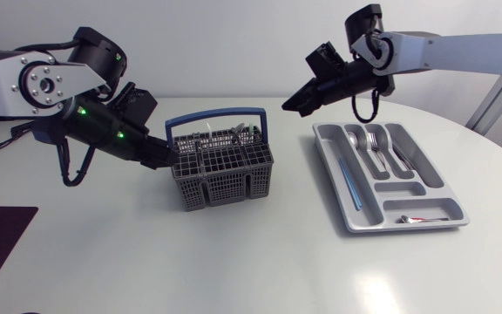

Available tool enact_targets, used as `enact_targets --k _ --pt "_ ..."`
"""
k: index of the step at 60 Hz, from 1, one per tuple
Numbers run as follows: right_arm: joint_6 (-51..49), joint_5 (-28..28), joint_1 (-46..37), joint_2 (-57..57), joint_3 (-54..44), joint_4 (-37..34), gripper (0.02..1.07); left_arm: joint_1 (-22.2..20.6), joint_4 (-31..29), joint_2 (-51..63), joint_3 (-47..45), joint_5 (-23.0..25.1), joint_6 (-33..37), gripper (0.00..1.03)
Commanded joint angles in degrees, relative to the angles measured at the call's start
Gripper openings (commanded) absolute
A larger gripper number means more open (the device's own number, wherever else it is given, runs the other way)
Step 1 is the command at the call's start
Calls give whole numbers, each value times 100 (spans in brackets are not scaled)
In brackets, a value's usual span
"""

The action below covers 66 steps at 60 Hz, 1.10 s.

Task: Unload the cutlery basket into the drawer organizer.

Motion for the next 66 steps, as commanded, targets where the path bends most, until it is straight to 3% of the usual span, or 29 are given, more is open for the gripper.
enact_targets --k 1,11,23,56,66 --pt "365 -192 146 477 551 -305 17 124 44 173 -201 15 84 14" --pt "664 -455 295 898 1193 -543 17 291 247 296 -236 15 137 14" --pt "646 -543 374 898 1175 -648 17 344 686 428 -210 15 137 15" --pt "-207 -886 418 -578 -899 -797 16 695 1301 1263 432 -126 207 15" --pt "-233 -780 515 -842 -1321 -543 16 748 1328 1597 774 -135 234 15"
